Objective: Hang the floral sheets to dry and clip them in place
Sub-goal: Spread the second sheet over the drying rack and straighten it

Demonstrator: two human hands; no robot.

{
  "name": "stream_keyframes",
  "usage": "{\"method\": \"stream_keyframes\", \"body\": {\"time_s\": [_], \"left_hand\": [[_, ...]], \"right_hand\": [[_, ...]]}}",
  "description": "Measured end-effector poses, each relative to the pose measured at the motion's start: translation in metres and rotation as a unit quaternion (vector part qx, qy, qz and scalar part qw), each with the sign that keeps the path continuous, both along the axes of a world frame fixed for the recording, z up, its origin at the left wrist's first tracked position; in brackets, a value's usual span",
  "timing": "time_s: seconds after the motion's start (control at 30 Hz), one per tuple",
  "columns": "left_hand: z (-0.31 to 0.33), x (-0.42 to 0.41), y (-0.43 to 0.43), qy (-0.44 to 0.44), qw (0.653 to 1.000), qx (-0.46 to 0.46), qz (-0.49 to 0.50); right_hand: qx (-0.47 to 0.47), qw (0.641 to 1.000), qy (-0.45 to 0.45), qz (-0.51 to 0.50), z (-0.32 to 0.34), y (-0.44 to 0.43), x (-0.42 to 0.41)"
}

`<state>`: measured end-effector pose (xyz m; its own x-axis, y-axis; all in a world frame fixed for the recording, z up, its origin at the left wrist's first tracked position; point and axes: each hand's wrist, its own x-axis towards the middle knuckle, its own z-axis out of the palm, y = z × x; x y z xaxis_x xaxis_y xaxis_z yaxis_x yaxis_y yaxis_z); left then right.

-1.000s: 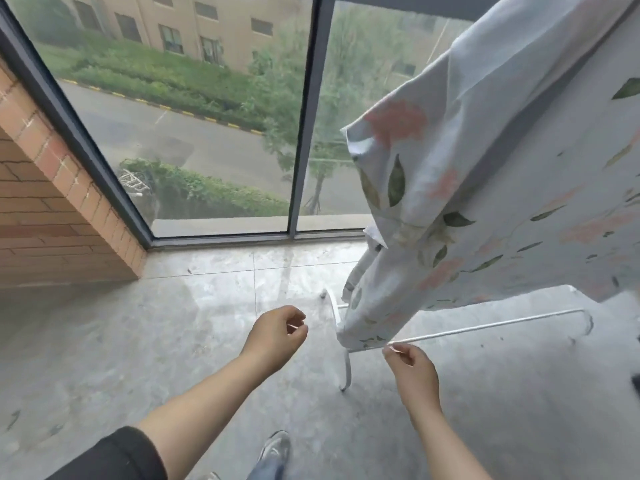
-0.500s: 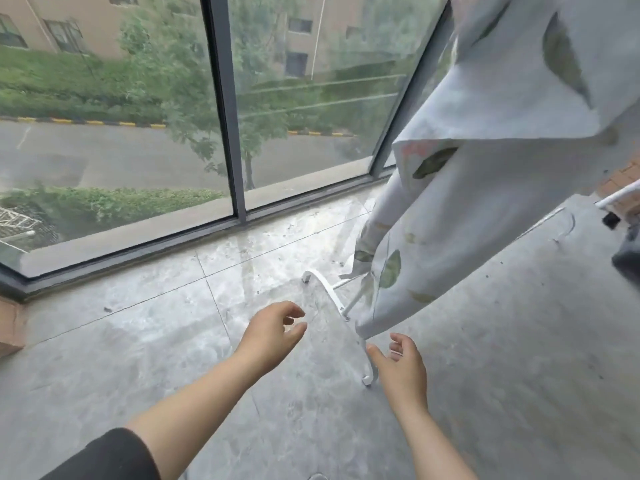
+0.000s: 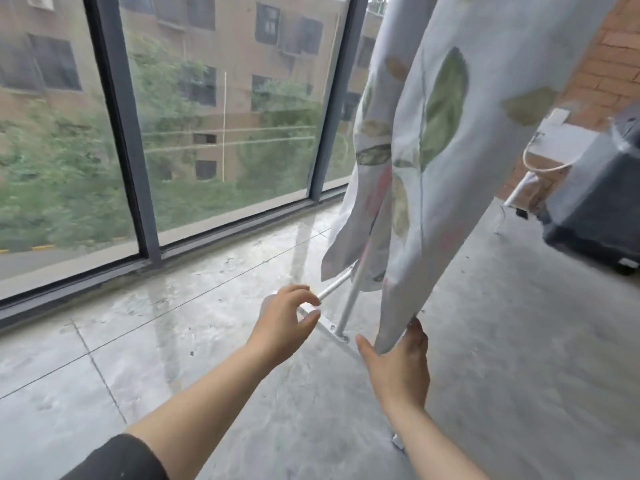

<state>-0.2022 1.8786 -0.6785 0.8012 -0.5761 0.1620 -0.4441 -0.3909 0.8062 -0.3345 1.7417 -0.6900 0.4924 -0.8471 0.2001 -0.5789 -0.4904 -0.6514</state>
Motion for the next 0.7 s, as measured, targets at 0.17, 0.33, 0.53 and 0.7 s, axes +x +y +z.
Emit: {"method": "stream_keyframes", "body": {"time_s": [0.17,0.33,0.53,0.7], "left_hand": [[-0.020,-0.002,-0.024,0.012,0.999,0.011,-0.036],[-0.012,0.029,-0.044,0.005,0.998,0.008,-0.066],[-0.015,0.036,-0.060,-0.015,0.992,-0.124,0.000],[-0.027,0.033,-0.048,-0.002,0.972,-0.191,0.138]], "right_hand": [[0.014,0.999,-0.021,-0.030,-0.021,-0.012,0.001],[-0.024,0.999,-0.038,-0.013,-0.033,-0.028,0.000],[-0.003,0.998,-0.030,-0.047,-0.039,-0.031,0.010],[0.095,0.984,-0.153,0.009,-0.020,-0.024,-0.002]]}}
